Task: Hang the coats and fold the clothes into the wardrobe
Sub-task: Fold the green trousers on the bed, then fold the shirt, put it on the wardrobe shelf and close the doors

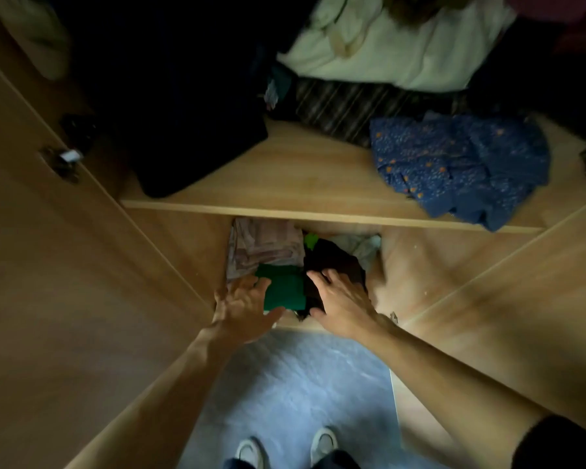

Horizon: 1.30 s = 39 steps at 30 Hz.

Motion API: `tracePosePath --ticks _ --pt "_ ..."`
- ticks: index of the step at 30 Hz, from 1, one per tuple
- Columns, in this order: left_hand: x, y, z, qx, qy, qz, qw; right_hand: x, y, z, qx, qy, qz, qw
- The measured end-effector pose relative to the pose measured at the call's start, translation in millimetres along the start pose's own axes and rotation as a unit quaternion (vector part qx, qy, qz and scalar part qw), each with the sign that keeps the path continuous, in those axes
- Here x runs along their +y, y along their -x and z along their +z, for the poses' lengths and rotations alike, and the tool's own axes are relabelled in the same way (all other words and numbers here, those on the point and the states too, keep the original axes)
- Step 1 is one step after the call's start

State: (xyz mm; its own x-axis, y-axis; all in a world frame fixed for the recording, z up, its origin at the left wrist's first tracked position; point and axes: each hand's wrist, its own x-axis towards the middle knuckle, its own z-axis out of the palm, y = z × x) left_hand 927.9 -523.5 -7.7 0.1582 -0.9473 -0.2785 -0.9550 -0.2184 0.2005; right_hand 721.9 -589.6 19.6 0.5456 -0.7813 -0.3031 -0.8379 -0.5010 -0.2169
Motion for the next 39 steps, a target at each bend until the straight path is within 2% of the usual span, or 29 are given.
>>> tracePosePath --ticks 5,14,23,28,35,39 --pt "16 32 -46 -0.026 0.008 0.011 1.0 -22 41 -36 0.035 0.017 0.048 0.998" --pt "28 92 -54 -0.023 -0.016 0.16 0.987 -58 141 -32 0.094 -0.006 0.192 0.977" --pt "78 164 7 -0.074 -0.05 0.307 0.947 -73 288 20 0.093 -0.008 0.366 0.926" --pt "121 206 19 -0.077 -0.072 0.383 0.918 -70 370 39 0.136 -0.056 0.45 0.881" --pt "196 278 22 -0.07 -0.079 0.489 0.866 -67 495 69 0.202 -0.084 0.525 0.823" --pt "239 333 28 -0.049 -0.093 0.517 0.85 -65 575 83 0.237 -0.086 0.547 0.798"
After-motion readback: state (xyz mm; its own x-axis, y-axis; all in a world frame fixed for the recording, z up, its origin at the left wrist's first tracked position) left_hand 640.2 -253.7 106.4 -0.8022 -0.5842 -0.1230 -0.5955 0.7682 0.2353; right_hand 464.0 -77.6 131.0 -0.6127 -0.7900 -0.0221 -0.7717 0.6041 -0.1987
